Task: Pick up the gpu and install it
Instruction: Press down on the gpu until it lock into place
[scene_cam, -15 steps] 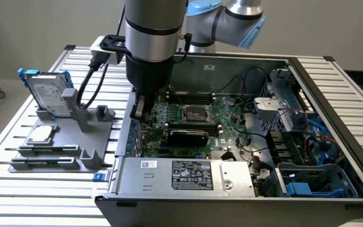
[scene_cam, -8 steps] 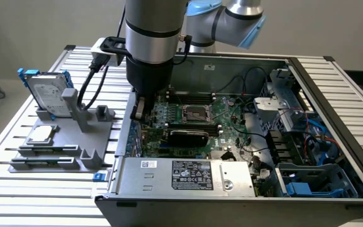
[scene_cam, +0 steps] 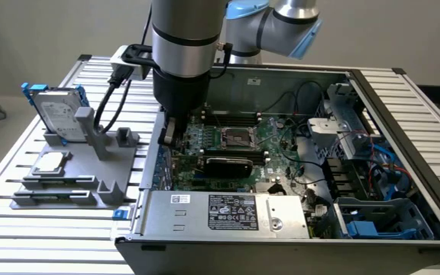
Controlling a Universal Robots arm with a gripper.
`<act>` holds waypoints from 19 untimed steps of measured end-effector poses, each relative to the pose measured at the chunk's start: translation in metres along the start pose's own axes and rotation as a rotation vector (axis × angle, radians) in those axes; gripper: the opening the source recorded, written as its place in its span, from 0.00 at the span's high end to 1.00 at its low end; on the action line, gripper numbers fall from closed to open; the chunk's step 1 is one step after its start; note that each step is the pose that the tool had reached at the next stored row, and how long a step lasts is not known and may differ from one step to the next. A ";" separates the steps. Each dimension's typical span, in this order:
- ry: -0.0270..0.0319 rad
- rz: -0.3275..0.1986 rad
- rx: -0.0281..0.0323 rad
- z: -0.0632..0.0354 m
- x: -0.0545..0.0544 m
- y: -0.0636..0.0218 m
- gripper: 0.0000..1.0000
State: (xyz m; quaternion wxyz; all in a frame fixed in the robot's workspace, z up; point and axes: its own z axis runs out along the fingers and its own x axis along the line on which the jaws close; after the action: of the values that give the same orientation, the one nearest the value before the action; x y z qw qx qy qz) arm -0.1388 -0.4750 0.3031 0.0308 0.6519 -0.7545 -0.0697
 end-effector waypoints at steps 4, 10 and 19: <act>-0.0055 0.006 -0.0021 0.0002 0.000 0.0000 0.89; -0.0085 0.021 -0.0090 0.0002 0.000 0.0001 0.89; -0.0095 0.044 -0.0262 0.0007 0.000 0.0000 0.89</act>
State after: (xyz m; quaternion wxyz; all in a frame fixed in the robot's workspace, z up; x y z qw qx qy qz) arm -0.1388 -0.4746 0.3025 0.0373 0.6343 -0.7679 -0.0820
